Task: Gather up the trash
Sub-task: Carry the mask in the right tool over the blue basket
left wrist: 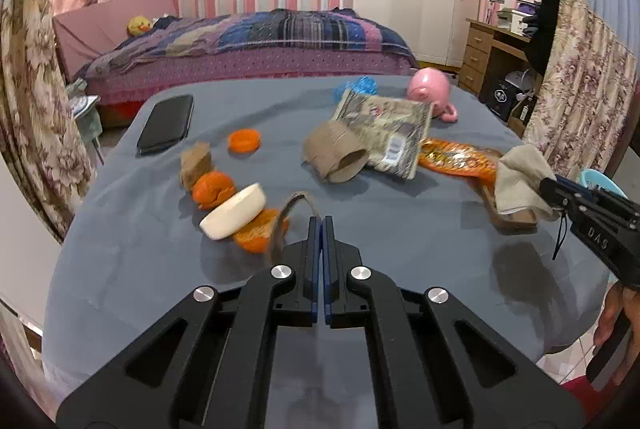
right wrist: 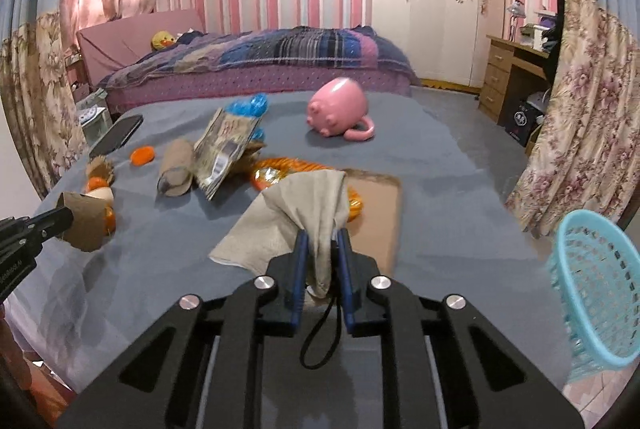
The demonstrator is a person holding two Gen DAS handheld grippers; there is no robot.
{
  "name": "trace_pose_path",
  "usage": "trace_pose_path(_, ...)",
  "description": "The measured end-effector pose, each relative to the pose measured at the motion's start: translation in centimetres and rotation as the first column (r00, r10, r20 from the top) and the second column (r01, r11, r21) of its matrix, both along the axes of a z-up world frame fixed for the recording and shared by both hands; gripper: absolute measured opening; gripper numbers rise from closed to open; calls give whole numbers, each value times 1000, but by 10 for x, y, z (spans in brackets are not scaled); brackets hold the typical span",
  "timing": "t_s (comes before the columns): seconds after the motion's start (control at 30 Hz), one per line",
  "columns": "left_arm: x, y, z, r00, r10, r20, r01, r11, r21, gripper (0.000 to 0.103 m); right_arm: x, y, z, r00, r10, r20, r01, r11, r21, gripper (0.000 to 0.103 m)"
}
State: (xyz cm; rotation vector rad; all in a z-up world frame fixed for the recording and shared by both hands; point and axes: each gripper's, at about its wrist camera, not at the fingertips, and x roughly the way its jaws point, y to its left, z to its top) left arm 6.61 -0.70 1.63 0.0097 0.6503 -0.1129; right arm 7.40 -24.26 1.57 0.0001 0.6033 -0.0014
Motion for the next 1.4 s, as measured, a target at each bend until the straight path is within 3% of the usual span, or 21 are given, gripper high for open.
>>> trace_pose_path(0.2, -1, -29, 28, 999, -21, 41, 21, 1000, 9, 0, -9, -26, 20, 999, -20, 44, 19, 999, 30, 15)
trace_pose_path(0.4, 4, -67, 53, 995, -58, 83, 58, 998, -2, 0, -6, -60, 30, 997, -47, 55, 47, 999, 3, 15)
trace_pose_path(0.7, 17, -140, 58, 985, -153, 82, 153, 988, 11, 0, -19, -147, 39, 983, -170, 73, 174, 984, -40, 15)
trace_pose_path(0.9, 20, -196, 54, 966, -248, 75, 248, 969, 19, 0, -37, -208, 37, 962, -265, 68, 269, 961, -68, 15)
trace_pose_path(1.07, 20, -248, 51, 935, -349, 67, 348, 937, 29, 0, -57, -251, 33, 932, -356, 65, 361, 928, -89, 15)
trace_pose_path(1.4, 5, -344, 54, 836, -544, 71, 546, 837, -19, 0, -88, -323, 16, 864, -503, 30, 504, 860, -78, 15)
